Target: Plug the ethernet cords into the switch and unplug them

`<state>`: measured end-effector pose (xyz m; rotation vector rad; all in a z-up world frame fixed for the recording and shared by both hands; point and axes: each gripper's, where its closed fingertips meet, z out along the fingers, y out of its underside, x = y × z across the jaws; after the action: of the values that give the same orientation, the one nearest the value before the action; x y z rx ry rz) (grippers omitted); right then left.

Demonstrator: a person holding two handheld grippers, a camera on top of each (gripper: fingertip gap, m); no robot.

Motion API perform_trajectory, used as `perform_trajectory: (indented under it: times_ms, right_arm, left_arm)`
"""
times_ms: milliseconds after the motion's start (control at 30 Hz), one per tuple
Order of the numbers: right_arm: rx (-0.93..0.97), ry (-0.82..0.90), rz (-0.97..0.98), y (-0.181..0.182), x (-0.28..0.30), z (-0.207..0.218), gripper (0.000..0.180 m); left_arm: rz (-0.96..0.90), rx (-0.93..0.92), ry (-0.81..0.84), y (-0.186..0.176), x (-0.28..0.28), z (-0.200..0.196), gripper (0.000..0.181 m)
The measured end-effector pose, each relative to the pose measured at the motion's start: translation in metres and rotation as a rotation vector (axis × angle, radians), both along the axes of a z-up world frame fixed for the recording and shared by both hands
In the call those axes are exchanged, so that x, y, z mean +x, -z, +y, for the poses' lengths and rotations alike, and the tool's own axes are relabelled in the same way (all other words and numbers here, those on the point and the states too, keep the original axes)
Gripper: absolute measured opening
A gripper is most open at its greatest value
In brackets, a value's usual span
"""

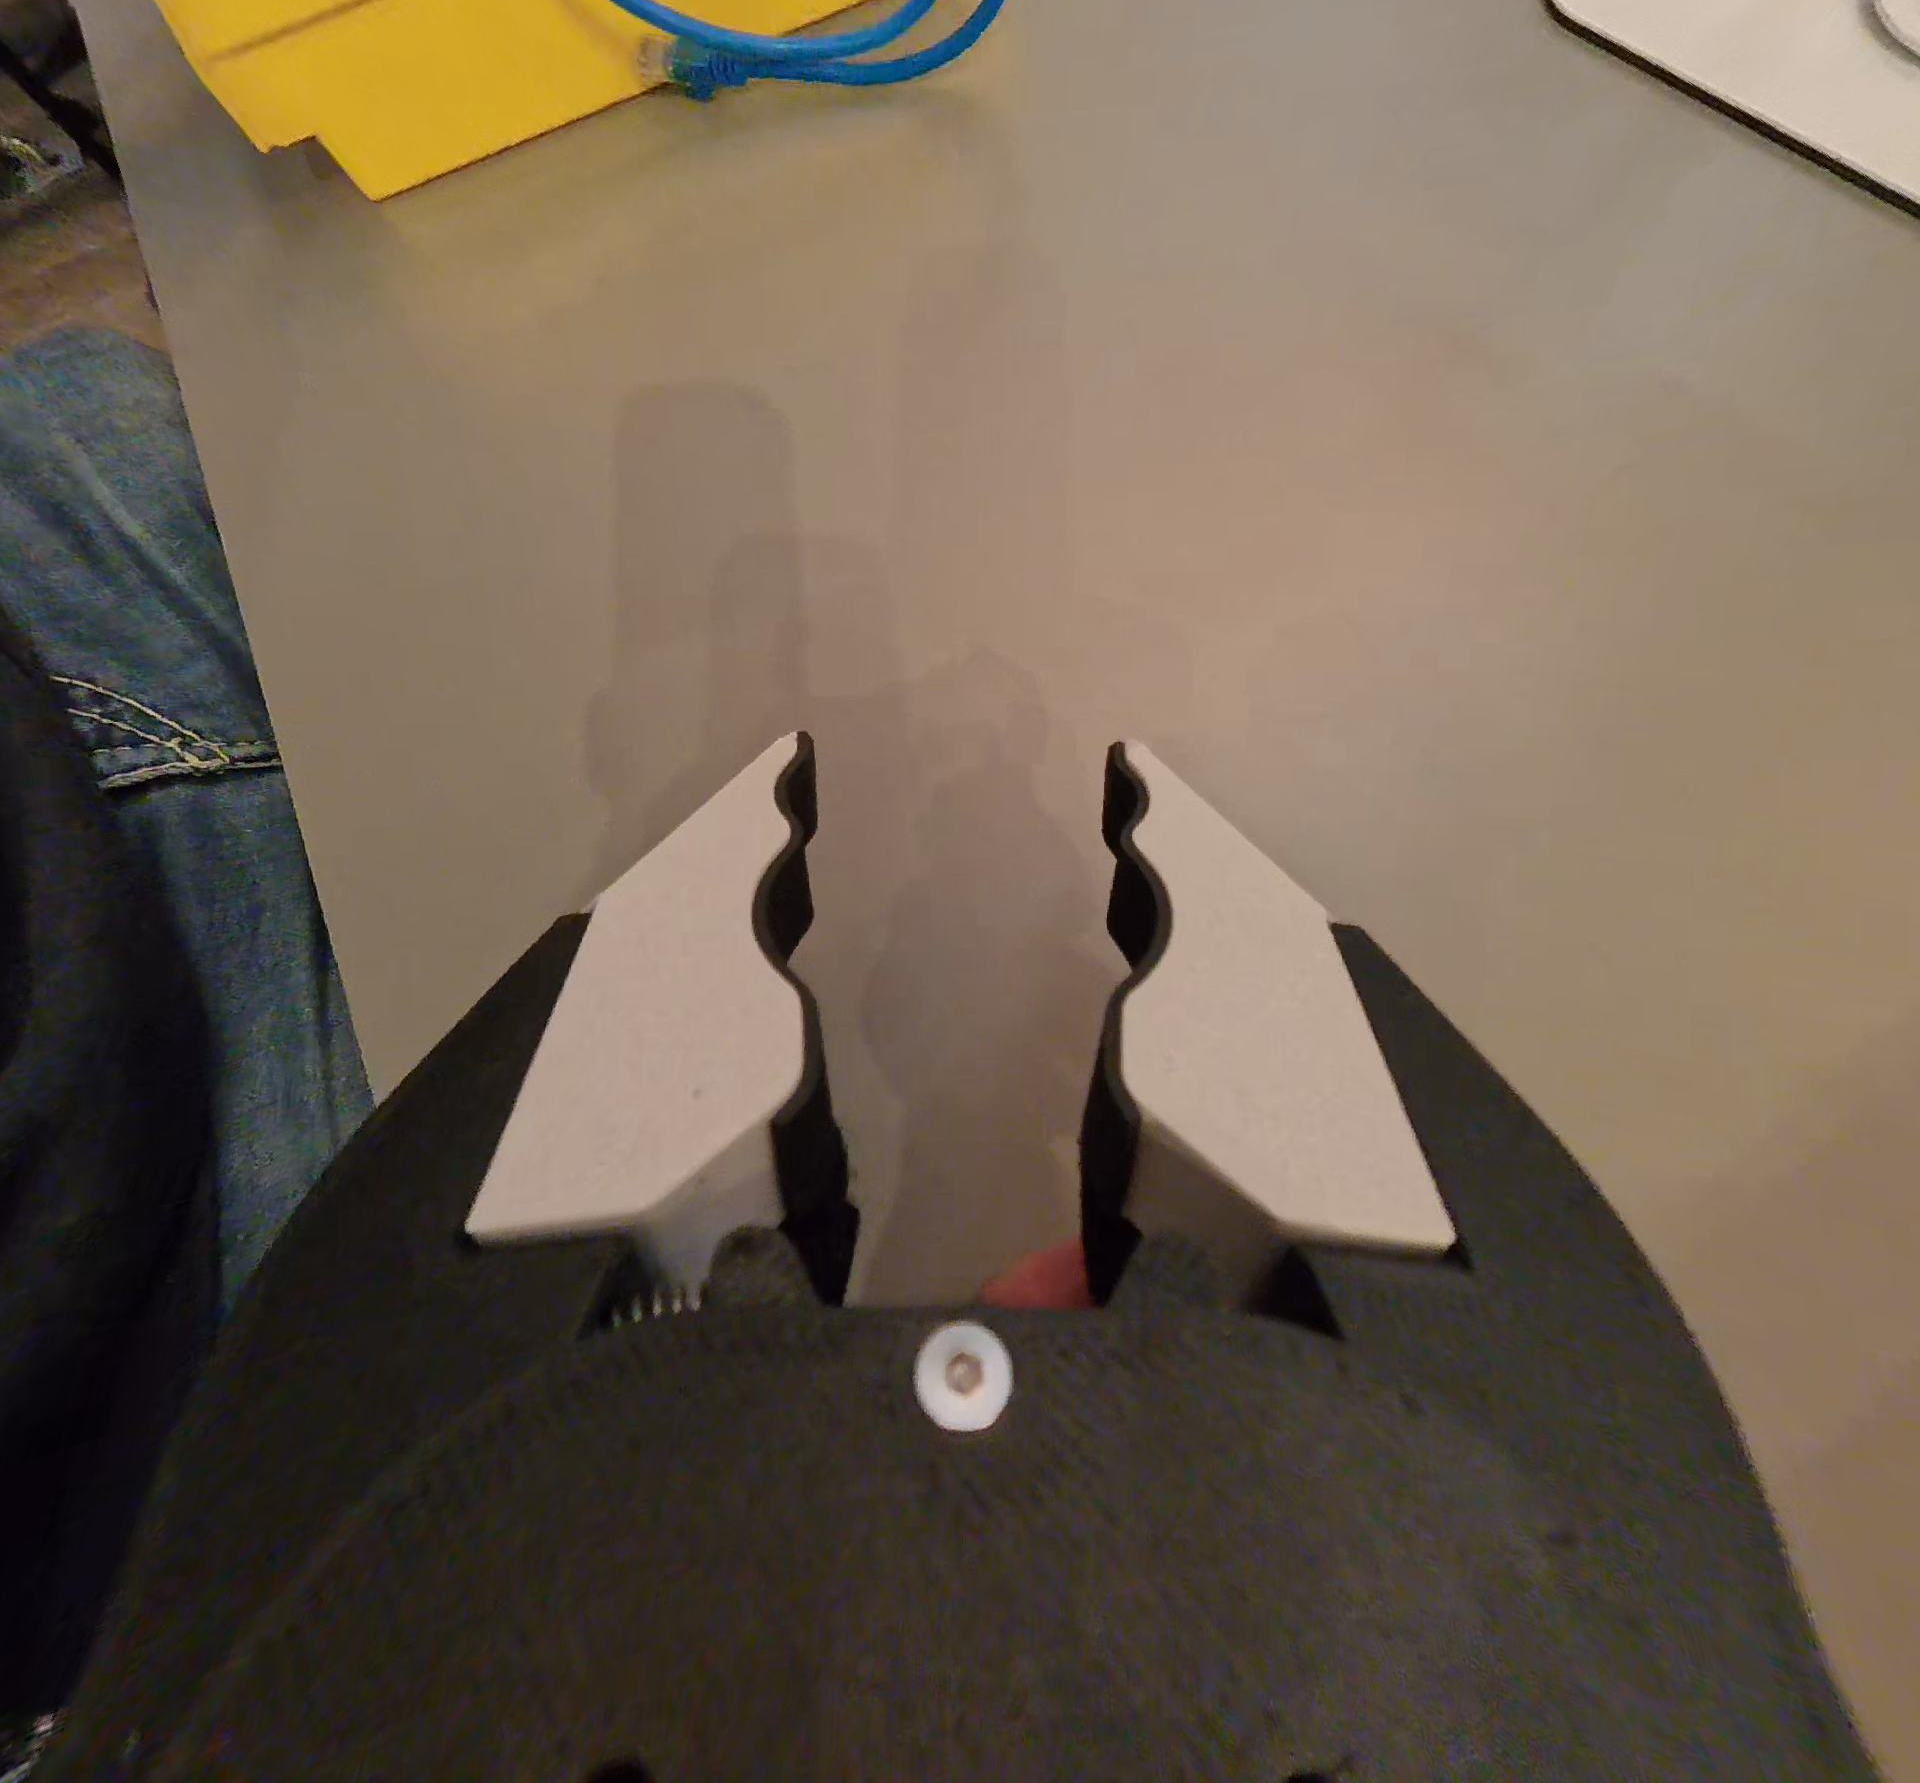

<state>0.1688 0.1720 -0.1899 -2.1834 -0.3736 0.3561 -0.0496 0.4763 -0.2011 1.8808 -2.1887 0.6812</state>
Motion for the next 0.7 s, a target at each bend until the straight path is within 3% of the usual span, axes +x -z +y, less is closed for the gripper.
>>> perform_trajectory:
  times_ms: [33,167,233,700]
  right_arm:
    - [-0.001,-0.001,0.001,0.001,0.000,0.000,0.055]
    - [-0.004,-0.005,0.006,0.003,-0.001,0.001,0.055]
    - [-0.006,-0.005,0.007,0.004,-0.001,0.000,0.054]
    - [-0.009,-0.009,0.011,0.004,-0.001,0.000,0.054]
  left_arm:
    - [0.000,0.000,0.003,0.001,0.000,0.000,0.068]
    - [-0.034,0.016,0.004,-0.001,0.000,0.000,0.066]
    - [-0.076,0.009,-0.003,-0.008,0.000,-0.002,0.052]
    - [-0.202,0.122,-0.027,-0.038,-0.005,0.003,0.052]
